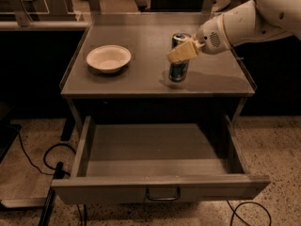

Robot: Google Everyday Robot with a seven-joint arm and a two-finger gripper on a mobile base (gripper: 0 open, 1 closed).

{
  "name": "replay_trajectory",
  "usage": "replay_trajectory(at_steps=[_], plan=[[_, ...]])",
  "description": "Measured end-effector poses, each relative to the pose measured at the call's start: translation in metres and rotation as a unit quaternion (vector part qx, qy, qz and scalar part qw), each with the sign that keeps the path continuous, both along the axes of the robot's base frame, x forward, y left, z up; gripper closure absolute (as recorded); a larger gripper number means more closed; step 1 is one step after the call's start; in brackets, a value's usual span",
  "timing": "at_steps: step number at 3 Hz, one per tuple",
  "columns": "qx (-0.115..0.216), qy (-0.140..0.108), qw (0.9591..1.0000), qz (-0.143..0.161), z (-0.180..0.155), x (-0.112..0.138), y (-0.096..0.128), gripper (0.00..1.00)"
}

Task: Place redbull can into top drawer

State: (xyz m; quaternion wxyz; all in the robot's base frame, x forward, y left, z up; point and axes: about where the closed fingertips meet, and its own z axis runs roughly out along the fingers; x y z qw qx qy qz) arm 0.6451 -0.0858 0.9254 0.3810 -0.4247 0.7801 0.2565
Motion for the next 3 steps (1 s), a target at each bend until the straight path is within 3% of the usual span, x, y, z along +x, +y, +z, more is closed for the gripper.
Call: replay_trajectory(at_steps=[1,2,3], plan=[[0.007,0.022,0.9996,-0.019,-0.006,-0.021,-0.011,1.0],[0.019,0.05,0.9969,-0.057,-0.014,-0.062,-0.025,1.0],[0.012,0.095,0.9909,-0.094,-0.062,-0.109,-0.04,1.0]])
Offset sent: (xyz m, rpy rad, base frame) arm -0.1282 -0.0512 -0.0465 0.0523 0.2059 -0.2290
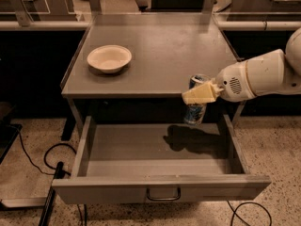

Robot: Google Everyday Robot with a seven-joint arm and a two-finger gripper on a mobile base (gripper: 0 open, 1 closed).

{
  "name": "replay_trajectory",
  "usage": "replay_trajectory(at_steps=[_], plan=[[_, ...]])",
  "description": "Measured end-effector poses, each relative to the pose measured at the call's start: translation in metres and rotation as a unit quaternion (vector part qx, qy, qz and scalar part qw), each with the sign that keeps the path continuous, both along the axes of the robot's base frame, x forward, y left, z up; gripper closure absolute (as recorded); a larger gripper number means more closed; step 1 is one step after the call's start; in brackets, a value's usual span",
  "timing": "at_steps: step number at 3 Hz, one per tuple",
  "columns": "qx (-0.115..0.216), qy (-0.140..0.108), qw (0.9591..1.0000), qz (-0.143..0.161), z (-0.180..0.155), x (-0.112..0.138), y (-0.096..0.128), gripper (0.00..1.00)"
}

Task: Place redbull can into top drawer

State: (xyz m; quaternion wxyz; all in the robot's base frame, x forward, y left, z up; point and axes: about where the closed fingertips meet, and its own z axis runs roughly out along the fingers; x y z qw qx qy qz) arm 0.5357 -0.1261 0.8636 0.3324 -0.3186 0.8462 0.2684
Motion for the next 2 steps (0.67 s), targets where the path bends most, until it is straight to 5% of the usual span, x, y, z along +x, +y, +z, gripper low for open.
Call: replay_trajectory(at_steps=[2], plan=[[-0.002,0.013,0.9998,-0.014,-0.018,-0.011,0.003,1.0]])
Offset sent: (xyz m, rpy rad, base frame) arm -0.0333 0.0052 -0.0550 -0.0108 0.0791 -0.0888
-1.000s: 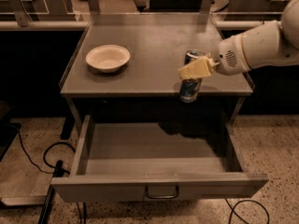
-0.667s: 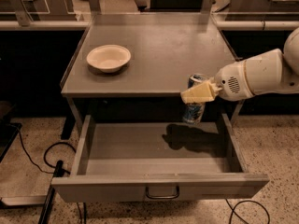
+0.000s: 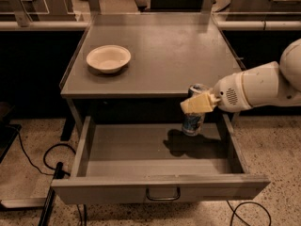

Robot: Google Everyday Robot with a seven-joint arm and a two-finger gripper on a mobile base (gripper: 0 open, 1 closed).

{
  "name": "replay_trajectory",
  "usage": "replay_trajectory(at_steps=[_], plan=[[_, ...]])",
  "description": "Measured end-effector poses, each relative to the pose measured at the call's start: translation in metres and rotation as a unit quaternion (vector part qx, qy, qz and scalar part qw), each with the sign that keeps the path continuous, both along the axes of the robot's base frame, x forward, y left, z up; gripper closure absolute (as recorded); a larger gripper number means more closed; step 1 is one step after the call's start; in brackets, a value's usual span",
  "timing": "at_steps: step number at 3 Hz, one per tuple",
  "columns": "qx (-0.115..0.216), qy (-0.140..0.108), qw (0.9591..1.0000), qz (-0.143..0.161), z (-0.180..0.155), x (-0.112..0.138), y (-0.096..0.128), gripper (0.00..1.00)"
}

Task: Place redbull can into top drawer

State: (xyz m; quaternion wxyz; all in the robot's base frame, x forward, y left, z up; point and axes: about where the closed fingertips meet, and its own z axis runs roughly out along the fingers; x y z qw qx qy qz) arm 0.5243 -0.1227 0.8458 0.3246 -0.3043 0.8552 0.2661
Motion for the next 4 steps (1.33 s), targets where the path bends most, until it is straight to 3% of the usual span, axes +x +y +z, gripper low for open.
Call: replay_trajectory(at_steps=[1,2,4], plan=[[-0.006,0.008,0.9994,-0.033,-0.05,-0.016,0.009,1.0],[-0.007,0.007,0.9993,-0.035,-0.052,-0.016,0.01,1.0],[-0.01,0.012,0.9969,-0.078,-0.083,-0.027,0.027,1.0]])
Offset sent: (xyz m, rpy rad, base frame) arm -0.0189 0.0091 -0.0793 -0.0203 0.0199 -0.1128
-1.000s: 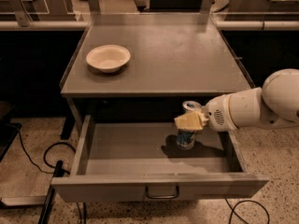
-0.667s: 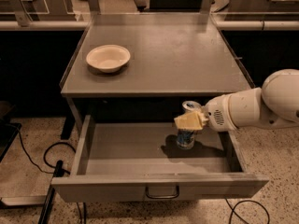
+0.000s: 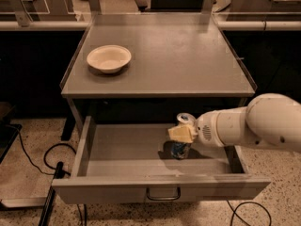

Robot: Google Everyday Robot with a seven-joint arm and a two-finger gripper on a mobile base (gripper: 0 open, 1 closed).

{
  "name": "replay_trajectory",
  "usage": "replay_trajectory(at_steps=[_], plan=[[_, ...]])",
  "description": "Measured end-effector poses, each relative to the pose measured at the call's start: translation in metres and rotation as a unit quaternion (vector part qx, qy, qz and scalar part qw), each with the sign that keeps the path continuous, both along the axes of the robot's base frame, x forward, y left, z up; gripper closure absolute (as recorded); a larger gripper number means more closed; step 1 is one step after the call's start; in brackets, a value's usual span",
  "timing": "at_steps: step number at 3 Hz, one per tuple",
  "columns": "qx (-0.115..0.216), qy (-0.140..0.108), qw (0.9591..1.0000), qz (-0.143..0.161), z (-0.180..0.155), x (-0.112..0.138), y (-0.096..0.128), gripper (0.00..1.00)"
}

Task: Place redbull can into top drawer

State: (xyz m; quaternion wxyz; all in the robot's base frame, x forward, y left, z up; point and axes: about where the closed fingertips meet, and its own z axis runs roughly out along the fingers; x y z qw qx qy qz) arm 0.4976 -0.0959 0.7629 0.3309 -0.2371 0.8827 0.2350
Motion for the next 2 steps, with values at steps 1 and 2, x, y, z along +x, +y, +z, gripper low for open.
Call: replay_trajectory(at_steps=[1,2], plan=[[-0.002,-0.027,0.9991,-0.034,-0.021,0.013,0.007,1.0],[-0.001,-0.047,0.9967,-0.066,-0.034,0.028,0.008,1.0]])
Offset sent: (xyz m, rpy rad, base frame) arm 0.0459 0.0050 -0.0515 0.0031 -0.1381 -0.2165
